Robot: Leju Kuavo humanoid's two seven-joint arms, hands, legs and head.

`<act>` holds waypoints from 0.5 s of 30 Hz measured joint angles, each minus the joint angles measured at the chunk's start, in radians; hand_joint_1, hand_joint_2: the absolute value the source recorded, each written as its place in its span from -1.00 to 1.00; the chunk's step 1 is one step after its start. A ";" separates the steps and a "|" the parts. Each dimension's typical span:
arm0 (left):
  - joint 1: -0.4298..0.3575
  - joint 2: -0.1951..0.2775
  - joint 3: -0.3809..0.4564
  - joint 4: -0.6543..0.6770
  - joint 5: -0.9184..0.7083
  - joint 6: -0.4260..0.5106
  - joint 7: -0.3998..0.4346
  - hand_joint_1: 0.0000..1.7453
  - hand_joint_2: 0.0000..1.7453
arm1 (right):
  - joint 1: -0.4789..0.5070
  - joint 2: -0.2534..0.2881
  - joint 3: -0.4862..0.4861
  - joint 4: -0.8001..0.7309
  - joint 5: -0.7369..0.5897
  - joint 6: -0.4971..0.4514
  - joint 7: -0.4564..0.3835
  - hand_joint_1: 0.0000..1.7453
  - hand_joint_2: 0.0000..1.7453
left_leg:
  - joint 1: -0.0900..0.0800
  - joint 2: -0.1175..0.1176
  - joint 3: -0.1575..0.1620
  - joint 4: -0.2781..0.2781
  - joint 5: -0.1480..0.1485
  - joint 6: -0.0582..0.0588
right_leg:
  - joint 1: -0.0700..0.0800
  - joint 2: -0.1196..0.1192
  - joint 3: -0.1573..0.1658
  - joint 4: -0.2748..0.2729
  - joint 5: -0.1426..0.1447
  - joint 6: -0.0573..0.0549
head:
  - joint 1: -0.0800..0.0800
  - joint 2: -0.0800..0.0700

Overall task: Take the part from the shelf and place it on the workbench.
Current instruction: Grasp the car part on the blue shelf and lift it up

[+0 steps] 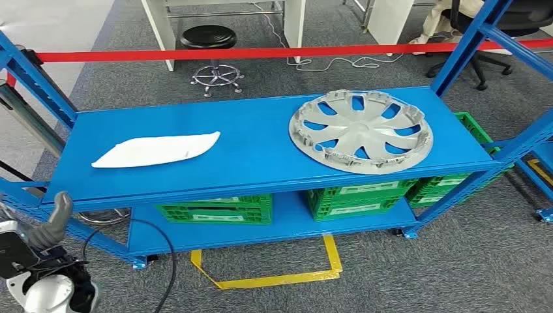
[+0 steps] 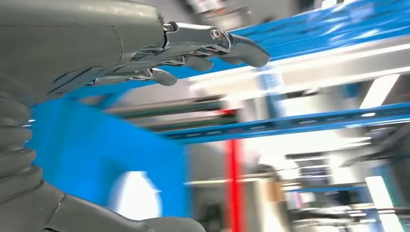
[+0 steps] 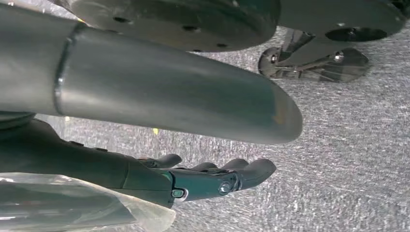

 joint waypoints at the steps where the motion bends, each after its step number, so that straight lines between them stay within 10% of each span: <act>1: -0.002 -0.002 -0.007 -0.012 -0.006 0.007 -0.007 -1.00 1.00 | -0.001 0.001 0.001 0.001 0.005 -0.001 0.001 -1.00 -1.00 | 0.000 0.000 0.000 0.000 0.000 0.000 | 0.000 0.000 0.000 0.000 0.000 0.000 | 0.000 0.000; 5: -0.019 -0.015 -0.056 -0.091 -0.046 0.052 -0.050 -1.00 1.00 | -0.004 0.007 0.013 0.006 0.036 -0.005 0.012 -1.00 -1.00 | 0.000 0.000 0.000 0.000 0.000 0.000 | 0.000 0.000 0.000 0.000 0.000 0.000 | 0.000 0.000; 6: -0.024 -0.020 -0.068 -0.114 -0.057 0.064 -0.062 -1.00 0.50 | -0.005 0.008 0.017 0.007 0.046 -0.006 0.015 -1.00 -1.00 | 0.000 0.000 0.000 0.000 0.000 0.000 | 0.000 0.000 0.000 0.000 0.000 0.000 | 0.000 0.000; 9: -0.036 -0.032 -0.101 -0.187 -0.093 0.098 -0.094 -1.00 0.50 | -0.005 0.010 0.027 0.010 0.074 -0.005 0.025 -1.00 -1.00 | 0.000 0.000 0.000 0.000 0.000 0.000 | 0.000 0.000 0.000 0.000 0.000 0.000 | 0.000 0.000; 10: -0.043 -0.034 -0.113 -0.208 -0.109 0.109 -0.104 -1.00 1.00 | -0.005 0.010 0.032 0.011 0.084 -0.004 0.030 -1.00 -1.00 | 0.000 0.000 0.000 0.000 0.000 0.000 | 0.000 0.000 0.000 0.000 0.000 0.000 | 0.000 0.000; 15: -0.093 -0.045 -0.161 -0.264 -0.256 0.139 -0.133 -1.00 1.00 | -0.010 0.010 0.049 0.014 0.120 0.005 0.049 -1.00 -1.00 | 0.000 0.000 0.000 0.000 0.000 0.000 | 0.000 0.000 0.000 0.000 0.000 0.000 | 0.000 0.000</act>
